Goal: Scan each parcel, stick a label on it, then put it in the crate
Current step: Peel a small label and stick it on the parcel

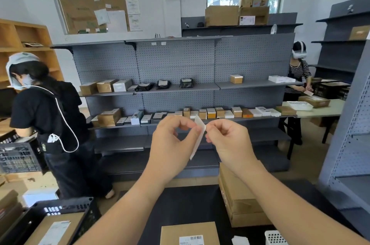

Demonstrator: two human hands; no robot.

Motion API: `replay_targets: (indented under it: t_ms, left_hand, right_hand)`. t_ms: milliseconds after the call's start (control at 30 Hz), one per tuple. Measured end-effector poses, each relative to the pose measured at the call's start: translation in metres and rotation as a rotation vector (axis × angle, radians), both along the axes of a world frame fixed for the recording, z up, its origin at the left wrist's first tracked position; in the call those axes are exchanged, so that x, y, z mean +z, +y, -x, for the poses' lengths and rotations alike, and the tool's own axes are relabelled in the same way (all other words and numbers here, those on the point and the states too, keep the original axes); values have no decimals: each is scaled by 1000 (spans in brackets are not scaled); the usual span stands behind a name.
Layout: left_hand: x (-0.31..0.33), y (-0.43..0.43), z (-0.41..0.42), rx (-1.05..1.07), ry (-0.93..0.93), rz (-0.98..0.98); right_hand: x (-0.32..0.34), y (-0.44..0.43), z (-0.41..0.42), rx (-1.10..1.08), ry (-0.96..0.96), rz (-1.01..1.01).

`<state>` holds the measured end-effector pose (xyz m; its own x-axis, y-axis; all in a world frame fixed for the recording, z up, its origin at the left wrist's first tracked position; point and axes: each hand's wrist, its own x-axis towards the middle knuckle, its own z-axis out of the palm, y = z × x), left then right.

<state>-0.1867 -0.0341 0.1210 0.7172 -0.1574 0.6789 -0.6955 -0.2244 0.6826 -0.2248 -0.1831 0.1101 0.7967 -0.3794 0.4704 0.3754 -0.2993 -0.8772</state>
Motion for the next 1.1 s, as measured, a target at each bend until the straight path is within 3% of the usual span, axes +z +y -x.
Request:
replay_targets:
  t_ms: [167,333,600,800,1100]
  left_hand:
    - [5,-1,11,-49,159,17]
    - [7,0,13,-66,201,29]
    - [-5,-5,7,-92,255,-21]
    - [-57,-41,-1,-187,432,-59]
    - [-186,-153,21,-333,807,-292]
  right_hand:
    - [-5,5,-1,-16,-120,114]
    - [-7,5,-3,-13,-178,190]
    - [-18,1,0,-33,-143,200]
    - [-70,-37,16,-183,41,147]
    - [-215,-126,88,-476,423,-119]
